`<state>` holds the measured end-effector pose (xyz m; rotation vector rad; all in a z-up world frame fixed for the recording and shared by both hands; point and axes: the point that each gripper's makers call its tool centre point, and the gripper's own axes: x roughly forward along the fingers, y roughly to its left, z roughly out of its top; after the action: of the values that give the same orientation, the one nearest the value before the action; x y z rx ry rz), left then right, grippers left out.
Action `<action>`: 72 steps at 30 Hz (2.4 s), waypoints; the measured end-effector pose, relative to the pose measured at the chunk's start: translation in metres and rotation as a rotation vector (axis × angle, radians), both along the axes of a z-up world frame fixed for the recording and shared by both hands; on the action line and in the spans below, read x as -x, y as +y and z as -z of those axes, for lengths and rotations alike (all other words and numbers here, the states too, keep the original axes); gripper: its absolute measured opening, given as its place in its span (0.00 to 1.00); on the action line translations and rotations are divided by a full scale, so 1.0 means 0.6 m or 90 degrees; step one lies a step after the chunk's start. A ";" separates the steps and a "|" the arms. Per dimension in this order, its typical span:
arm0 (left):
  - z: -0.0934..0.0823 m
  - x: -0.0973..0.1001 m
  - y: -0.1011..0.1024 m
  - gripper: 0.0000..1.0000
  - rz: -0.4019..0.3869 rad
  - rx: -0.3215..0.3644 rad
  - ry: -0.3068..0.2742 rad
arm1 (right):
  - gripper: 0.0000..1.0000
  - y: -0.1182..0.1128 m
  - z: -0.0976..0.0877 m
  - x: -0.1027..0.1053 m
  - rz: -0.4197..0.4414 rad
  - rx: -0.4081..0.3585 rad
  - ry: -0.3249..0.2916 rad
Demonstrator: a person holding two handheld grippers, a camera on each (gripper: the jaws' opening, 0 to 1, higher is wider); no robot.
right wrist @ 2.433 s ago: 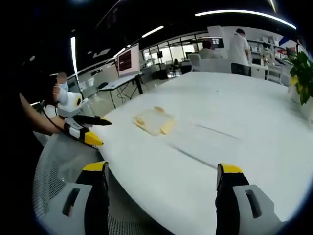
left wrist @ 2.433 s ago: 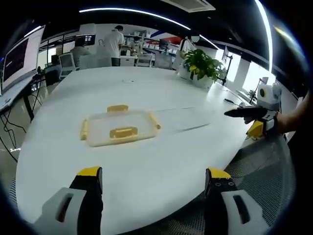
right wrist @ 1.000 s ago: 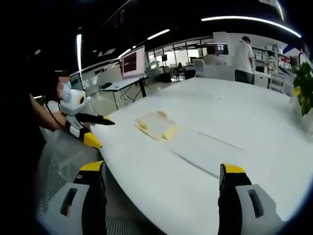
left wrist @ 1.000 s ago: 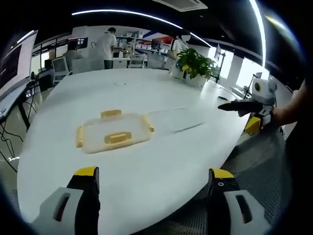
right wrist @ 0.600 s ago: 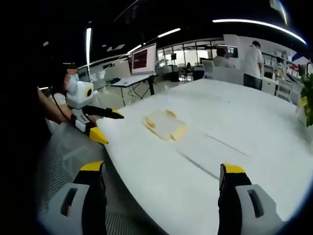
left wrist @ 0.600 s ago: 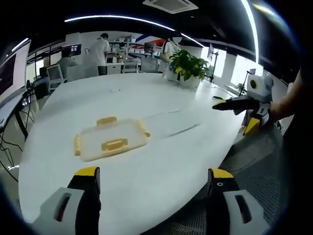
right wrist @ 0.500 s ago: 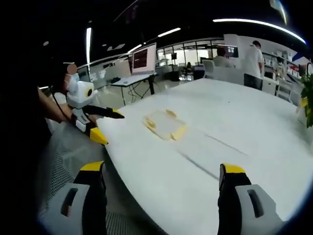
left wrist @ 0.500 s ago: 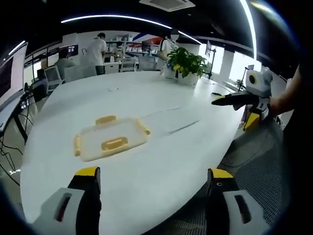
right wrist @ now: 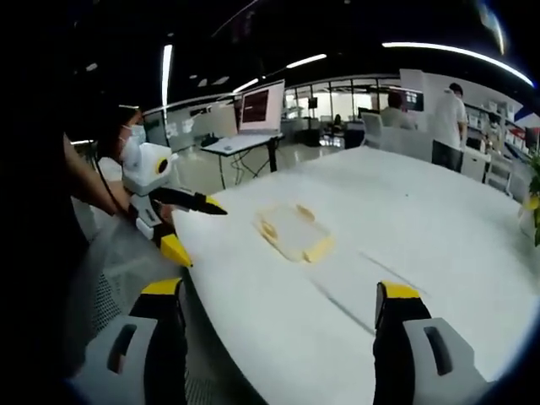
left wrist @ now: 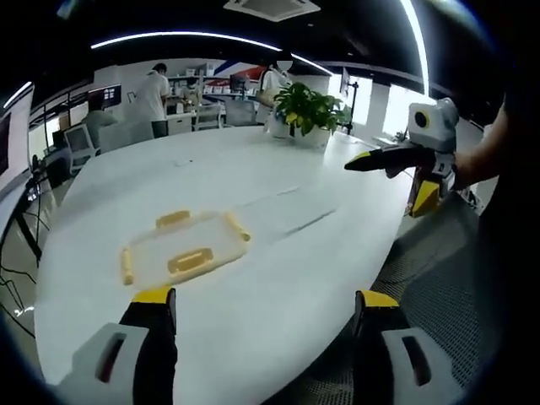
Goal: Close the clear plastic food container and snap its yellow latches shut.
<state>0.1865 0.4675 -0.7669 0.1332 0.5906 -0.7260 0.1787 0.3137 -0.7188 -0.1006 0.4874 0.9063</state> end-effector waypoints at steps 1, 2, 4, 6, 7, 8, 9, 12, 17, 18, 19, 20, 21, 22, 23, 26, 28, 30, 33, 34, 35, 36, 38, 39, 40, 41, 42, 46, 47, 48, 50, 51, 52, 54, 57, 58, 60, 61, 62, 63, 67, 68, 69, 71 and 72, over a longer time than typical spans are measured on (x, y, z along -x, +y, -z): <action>0.002 -0.001 0.000 0.83 0.006 -0.001 0.004 | 0.91 0.001 -0.001 0.000 0.000 -0.002 0.000; 0.003 -0.002 0.000 0.83 0.011 0.000 0.005 | 0.91 0.003 0.000 0.000 0.000 -0.005 0.002; 0.010 -0.002 -0.001 0.82 0.027 -0.004 0.011 | 0.89 0.007 0.002 0.000 -0.003 -0.003 0.003; 0.014 -0.006 0.005 0.82 0.028 -0.015 0.013 | 0.88 0.009 0.007 -0.001 -0.005 0.002 0.008; 0.013 -0.007 0.006 0.82 0.029 -0.014 0.015 | 0.88 0.010 0.007 -0.001 -0.005 -0.001 0.009; 0.012 -0.007 0.006 0.81 0.030 -0.012 0.015 | 0.88 0.011 0.008 -0.001 -0.006 -0.002 0.010; 0.009 -0.007 0.005 0.81 0.031 -0.008 0.014 | 0.87 0.012 0.009 -0.002 -0.006 -0.002 0.011; 0.007 -0.007 0.003 0.79 0.039 -0.006 0.014 | 0.87 0.015 0.007 -0.006 -0.006 -0.006 0.013; 0.001 -0.009 0.000 0.79 0.042 -0.002 0.022 | 0.86 0.017 -0.004 -0.028 0.006 -0.023 0.015; -0.001 -0.011 0.000 0.79 0.043 -0.002 0.025 | 0.86 0.018 -0.005 -0.031 0.007 -0.023 0.015; -0.001 -0.011 -0.001 0.79 0.042 0.001 0.031 | 0.85 0.019 -0.006 -0.034 0.008 -0.024 0.014; -0.001 -0.011 0.000 0.79 0.039 0.002 0.042 | 0.85 0.020 -0.007 -0.037 0.007 -0.026 0.014; -0.001 -0.011 0.000 0.79 0.039 0.001 0.046 | 0.85 0.023 -0.008 -0.042 0.007 -0.029 0.017; -0.001 -0.011 0.000 0.79 0.039 0.000 0.048 | 0.85 0.025 -0.008 -0.043 0.006 -0.029 0.017; -0.002 -0.011 0.000 0.79 0.041 0.000 0.049 | 0.85 0.028 -0.010 -0.046 0.003 -0.028 0.012; -0.001 -0.014 0.004 0.79 0.045 -0.005 0.050 | 0.84 0.035 -0.011 -0.053 -0.003 -0.027 0.011; 0.000 -0.017 0.008 0.79 0.045 -0.005 0.052 | 0.83 0.040 -0.012 -0.055 -0.007 -0.028 0.013; 0.001 -0.020 0.013 0.78 0.039 0.000 0.060 | 0.84 0.045 -0.012 -0.057 -0.013 -0.028 0.011; 0.006 -0.021 0.020 0.78 0.034 -0.002 0.068 | 0.85 0.051 -0.010 -0.059 -0.019 -0.034 0.017; 0.008 -0.020 0.022 0.78 0.034 -0.007 0.073 | 0.84 0.052 -0.007 -0.060 -0.020 -0.029 0.017; 0.008 -0.020 0.022 0.78 0.035 -0.008 0.073 | 0.84 0.052 -0.007 -0.060 -0.022 -0.029 0.017; 0.008 -0.020 0.023 0.77 0.038 -0.010 0.072 | 0.85 0.055 -0.008 -0.060 -0.023 -0.032 0.018; 0.007 -0.021 0.025 0.77 0.039 -0.009 0.074 | 0.84 0.060 -0.006 -0.061 -0.026 -0.029 0.021; 0.007 -0.022 0.025 0.76 0.039 -0.008 0.075 | 0.84 0.061 -0.004 -0.061 -0.029 -0.025 0.020; 0.006 -0.023 0.026 0.75 0.042 -0.007 0.075 | 0.84 0.063 -0.002 -0.061 -0.032 -0.024 0.021; 0.006 -0.023 0.027 0.75 0.043 -0.008 0.076 | 0.84 0.065 -0.002 -0.061 -0.035 -0.024 0.021; 0.007 -0.025 0.028 0.75 0.045 -0.009 0.077 | 0.84 0.069 -0.002 -0.061 -0.038 -0.021 0.022; 0.007 -0.029 0.032 0.74 0.044 -0.007 0.084 | 0.84 0.076 0.004 -0.065 -0.047 -0.012 0.026; 0.007 -0.030 0.032 0.74 0.044 -0.006 0.083 | 0.83 0.077 0.006 -0.066 -0.047 -0.009 0.027; 0.007 -0.031 0.033 0.74 0.044 -0.006 0.083 | 0.83 0.078 0.007 -0.068 -0.048 -0.007 0.028; 0.009 -0.032 0.034 0.74 0.046 -0.009 0.083 | 0.83 0.080 0.008 -0.072 -0.050 -0.004 0.027; 0.010 -0.033 0.035 0.74 0.048 -0.012 0.082 | 0.83 0.081 0.008 -0.074 -0.050 -0.002 0.027; 0.011 -0.033 0.036 0.73 0.050 -0.014 0.083 | 0.83 0.082 0.009 -0.075 -0.051 -0.001 0.027; 0.015 -0.034 0.038 0.73 0.053 -0.016 0.089 | 0.82 0.082 0.010 -0.078 -0.049 -0.001 0.029; 0.016 -0.036 0.042 0.72 0.052 -0.017 0.091 | 0.82 0.080 0.016 -0.082 -0.044 0.006 0.035; 0.017 -0.037 0.043 0.72 0.052 -0.018 0.091 | 0.81 0.080 0.018 -0.082 -0.045 0.008 0.035; 0.017 -0.039 0.045 0.72 0.055 -0.021 0.090 | 0.81 0.080 0.020 -0.082 -0.047 0.011 0.036; 0.018 -0.041 0.046 0.72 0.056 -0.022 0.091 | 0.80 0.081 0.021 -0.083 -0.048 0.013 0.035; 0.019 -0.042 0.048 0.72 0.057 -0.024 0.091 | 0.80 0.082 0.022 -0.084 -0.051 0.016 0.033; 0.019 -0.044 0.050 0.72 0.058 -0.025 0.091 | 0.80 0.082 0.023 -0.085 -0.052 0.018 0.032; 0.021 -0.051 0.057 0.72 0.062 -0.033 0.093 | 0.80 0.086 0.025 -0.089 -0.057 0.022 0.031; 0.021 -0.053 0.059 0.72 0.065 -0.036 0.094 | 0.79 0.087 0.025 -0.091 -0.058 0.023 0.030; 0.022 -0.054 0.061 0.72 0.067 -0.039 0.094 | 0.79 0.088 0.026 -0.093 -0.059 0.025 0.031; 0.024 -0.056 0.065 0.71 0.070 -0.047 0.096 | 0.79 0.092 0.026 -0.097 -0.062 0.027 0.028; 0.027 -0.058 0.068 0.71 0.072 -0.052 0.099 | 0.79 0.093 0.026 -0.098 -0.063 0.027 0.028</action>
<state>0.2210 0.5082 -0.7829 0.1883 0.7657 -0.8274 0.2374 0.3696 -0.7345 -0.1447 0.5456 0.9970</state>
